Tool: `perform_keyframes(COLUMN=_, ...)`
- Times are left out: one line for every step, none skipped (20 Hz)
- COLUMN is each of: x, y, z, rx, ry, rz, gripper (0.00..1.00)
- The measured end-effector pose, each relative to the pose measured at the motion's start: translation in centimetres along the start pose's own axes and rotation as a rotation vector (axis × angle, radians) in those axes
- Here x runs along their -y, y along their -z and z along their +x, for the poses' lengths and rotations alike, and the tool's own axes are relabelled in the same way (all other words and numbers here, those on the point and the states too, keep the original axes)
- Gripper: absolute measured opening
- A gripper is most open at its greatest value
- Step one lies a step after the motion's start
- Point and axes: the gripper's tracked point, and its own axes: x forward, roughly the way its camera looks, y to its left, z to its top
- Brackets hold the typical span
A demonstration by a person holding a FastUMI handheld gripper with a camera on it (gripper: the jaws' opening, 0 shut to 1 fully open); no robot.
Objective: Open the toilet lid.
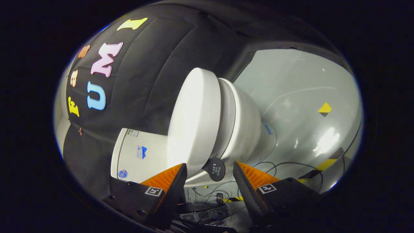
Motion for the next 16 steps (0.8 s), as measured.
perform_keyframes(x=0.2, y=0.2, z=0.4, rx=-0.010, ry=-0.004, rz=0.016, gripper=0.84)
perform_keyframes(x=0.7, y=0.1, z=0.7, rx=-0.008, ry=-0.003, rz=0.025, gripper=0.73)
perform_keyframes(x=1.0, y=0.1, z=1.0, rx=-0.022, ry=-0.015, rz=0.039, gripper=0.61)
perform_keyframes(x=1.3, y=0.4, z=1.3, rx=-0.042, ry=-0.012, rz=0.061, gripper=0.49)
perform_keyframes(x=2.0, y=0.3, z=1.4, rx=-0.048, ry=-0.009, rz=0.076, gripper=0.38)
perform_keyframes(x=1.8, y=0.1, z=1.1, rx=-0.044, ry=-0.029, rz=0.107, gripper=0.27)
perform_keyframes(x=2.1, y=-0.1, z=1.3, rx=-0.048, ry=-0.013, rz=0.107, gripper=0.16)
perform_keyframes(x=2.4, y=-3.4, z=-0.4, rx=-0.043, ry=-0.054, rz=0.131, gripper=0.16)
perform_keyframes(x=1.7, y=-0.1, z=2.1, rx=-0.051, ry=-0.059, rz=0.148, gripper=0.07)
perform_keyframes(x=1.4, y=-0.1, z=1.7, rx=-0.049, ry=-0.060, rz=0.131, gripper=0.07)
perform_keyframes(x=1.3, y=0.4, z=1.7, rx=-0.046, ry=-0.052, rz=0.100, gripper=0.07)
perform_keyframes(x=1.1, y=0.4, z=1.5, rx=-0.043, ry=-0.036, rz=0.067, gripper=0.06)
perform_keyframes(x=0.8, y=0.3, z=1.4, rx=-0.041, ry=-0.015, rz=0.040, gripper=0.06)
perform_keyframes(x=0.8, y=0.3, z=1.4, rx=-0.044, ry=0.023, rz=0.009, gripper=0.06)
perform_keyframes(x=0.8, y=0.6, z=1.3, rx=-0.056, ry=0.062, rz=-0.017, gripper=0.07)
perform_keyframes(x=0.6, y=0.4, z=1.3, rx=-0.049, ry=0.094, rz=-0.029, gripper=0.06)
